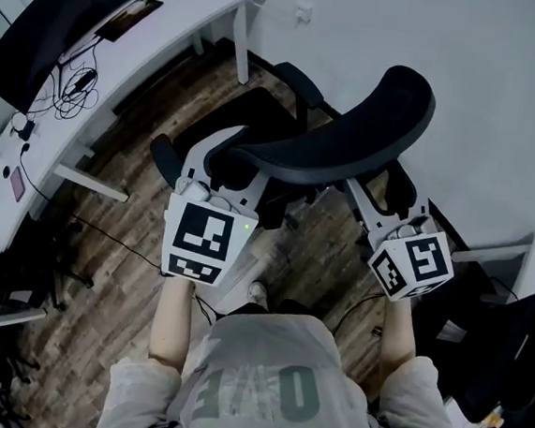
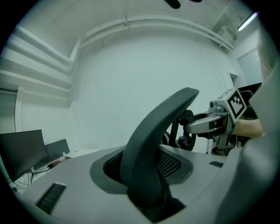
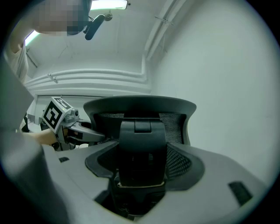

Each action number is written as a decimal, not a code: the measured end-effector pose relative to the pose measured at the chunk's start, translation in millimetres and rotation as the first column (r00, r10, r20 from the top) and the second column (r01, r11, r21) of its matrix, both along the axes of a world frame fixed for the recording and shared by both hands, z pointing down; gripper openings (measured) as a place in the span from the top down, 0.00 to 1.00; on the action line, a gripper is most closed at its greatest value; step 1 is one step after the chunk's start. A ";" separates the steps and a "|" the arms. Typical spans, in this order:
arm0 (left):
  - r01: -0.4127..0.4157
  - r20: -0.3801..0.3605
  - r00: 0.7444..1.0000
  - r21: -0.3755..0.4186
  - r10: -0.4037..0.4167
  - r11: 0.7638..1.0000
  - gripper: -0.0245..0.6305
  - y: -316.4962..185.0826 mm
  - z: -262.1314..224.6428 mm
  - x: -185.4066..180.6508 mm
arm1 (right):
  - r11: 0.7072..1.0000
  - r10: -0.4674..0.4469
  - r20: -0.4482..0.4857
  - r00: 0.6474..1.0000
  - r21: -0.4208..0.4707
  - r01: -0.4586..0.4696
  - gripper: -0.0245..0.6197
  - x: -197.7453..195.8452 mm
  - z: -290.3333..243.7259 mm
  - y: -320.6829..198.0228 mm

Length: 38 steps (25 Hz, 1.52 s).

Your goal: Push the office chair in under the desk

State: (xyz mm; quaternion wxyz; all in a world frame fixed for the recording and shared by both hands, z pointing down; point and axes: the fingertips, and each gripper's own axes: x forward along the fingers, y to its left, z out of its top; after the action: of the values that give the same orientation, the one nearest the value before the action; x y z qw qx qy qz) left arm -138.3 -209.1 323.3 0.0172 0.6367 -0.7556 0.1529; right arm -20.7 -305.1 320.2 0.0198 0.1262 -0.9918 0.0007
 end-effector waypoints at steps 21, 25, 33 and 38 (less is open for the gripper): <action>0.192 0.014 0.981 -0.013 -0.192 0.981 0.66 -44.1 3.0 -228.4 | 0.993 -0.121 0.042 0.992 -0.009 0.121 0.51 -235.0 5.4 -56.5; 0.234 0.016 0.972 -0.017 -0.234 0.972 0.65 -49.9 5.7 -267.0 | 0.990 -0.143 0.029 0.989 -0.010 0.143 0.51 -274.9 7.4 -64.1; 0.298 0.025 0.954 0.000 -0.297 0.955 0.65 -53.0 6.3 -342.3 | 0.982 -0.189 0.024 0.982 0.002 0.189 0.51 -354.8 9.4 -72.8; 0.309 0.031 0.951 -0.004 -0.308 0.951 0.65 -52.1 8.3 -391.8 | 0.980 -0.199 0.026 0.980 -0.001 0.199 0.51 -405.0 12.3 -72.5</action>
State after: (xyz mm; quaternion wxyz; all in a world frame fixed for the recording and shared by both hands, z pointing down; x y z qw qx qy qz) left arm -530.0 -261.1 331.7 0.0323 0.5085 -0.8453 0.1612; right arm -425.6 -377.7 332.5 0.0073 0.0262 -0.9996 0.0021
